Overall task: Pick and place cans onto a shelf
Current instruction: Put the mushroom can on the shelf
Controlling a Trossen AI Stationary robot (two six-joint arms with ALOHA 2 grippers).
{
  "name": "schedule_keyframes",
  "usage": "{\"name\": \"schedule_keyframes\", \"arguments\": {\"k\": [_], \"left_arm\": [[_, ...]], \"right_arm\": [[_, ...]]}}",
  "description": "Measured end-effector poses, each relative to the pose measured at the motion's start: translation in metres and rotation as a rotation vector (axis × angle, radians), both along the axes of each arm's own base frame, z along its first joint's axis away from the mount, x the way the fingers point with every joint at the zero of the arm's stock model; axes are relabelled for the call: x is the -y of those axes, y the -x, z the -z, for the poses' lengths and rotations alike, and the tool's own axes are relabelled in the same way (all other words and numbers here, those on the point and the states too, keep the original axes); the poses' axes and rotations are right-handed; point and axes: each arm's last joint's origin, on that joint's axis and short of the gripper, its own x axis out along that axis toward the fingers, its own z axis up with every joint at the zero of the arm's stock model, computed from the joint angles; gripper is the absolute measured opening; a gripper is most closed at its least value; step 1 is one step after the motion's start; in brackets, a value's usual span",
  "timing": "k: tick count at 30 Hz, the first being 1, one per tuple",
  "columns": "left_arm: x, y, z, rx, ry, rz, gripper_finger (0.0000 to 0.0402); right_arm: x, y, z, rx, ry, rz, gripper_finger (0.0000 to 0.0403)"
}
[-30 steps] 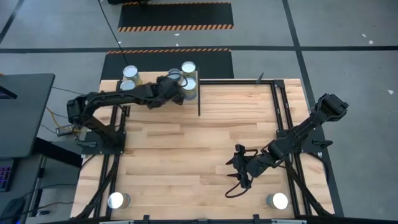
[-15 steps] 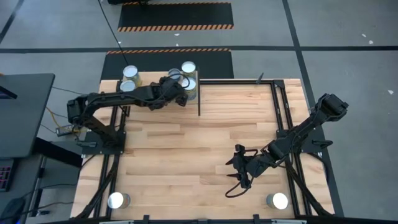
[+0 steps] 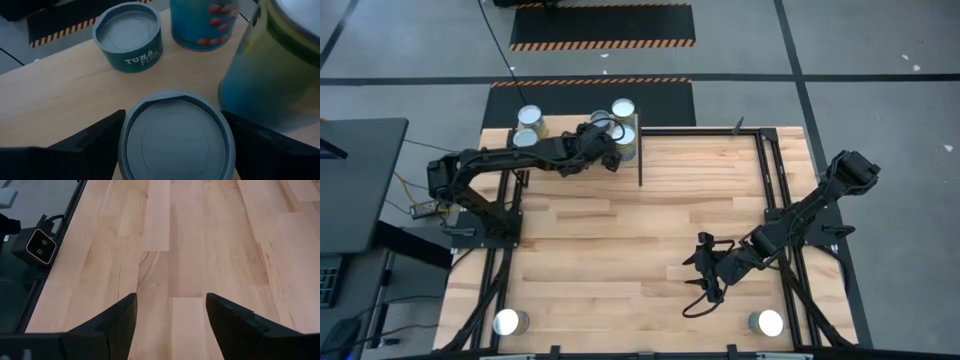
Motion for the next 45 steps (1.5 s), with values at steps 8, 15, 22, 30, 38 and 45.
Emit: {"name": "schedule_keyframes", "arguments": {"k": [8, 15, 22, 30, 38, 45], "left_arm": [[-0.001, 0.001, 0.000, -0.017, -0.001, 0.014, 0.0310], [-0.002, 0.001, 0.000, -0.011, -0.009, -0.004, 0.0323], [-0.002, 0.000, 0.000, -0.004, -0.009, -0.009, 0.0353], [0.009, 0.017, -0.021, 0.019, -0.026, 0.010, 0.0354], [0.057, 0.048, -0.041, -0.005, 0.057, 0.069, 0.0354], [0.044, 0.031, -0.010, -0.097, 0.108, 0.086, 0.0354]], "right_arm": [[0.000, 0.000, 0.000, 0.000, 0.000, 0.000, 0.0244], [0.000, 0.000, 0.000, 0.000, 0.001, 0.000, 0.0244], [0.000, 0.000, 0.000, 0.000, 0.000, 0.000, 0.0244], [0.000, 0.000, 0.000, 0.001, 0.000, 0.000, 0.0244], [0.000, 0.000, -0.001, 0.004, -0.003, 0.000, 0.0244], [-0.001, -0.001, -0.002, 0.024, -0.010, 0.005, 0.0244]]}}
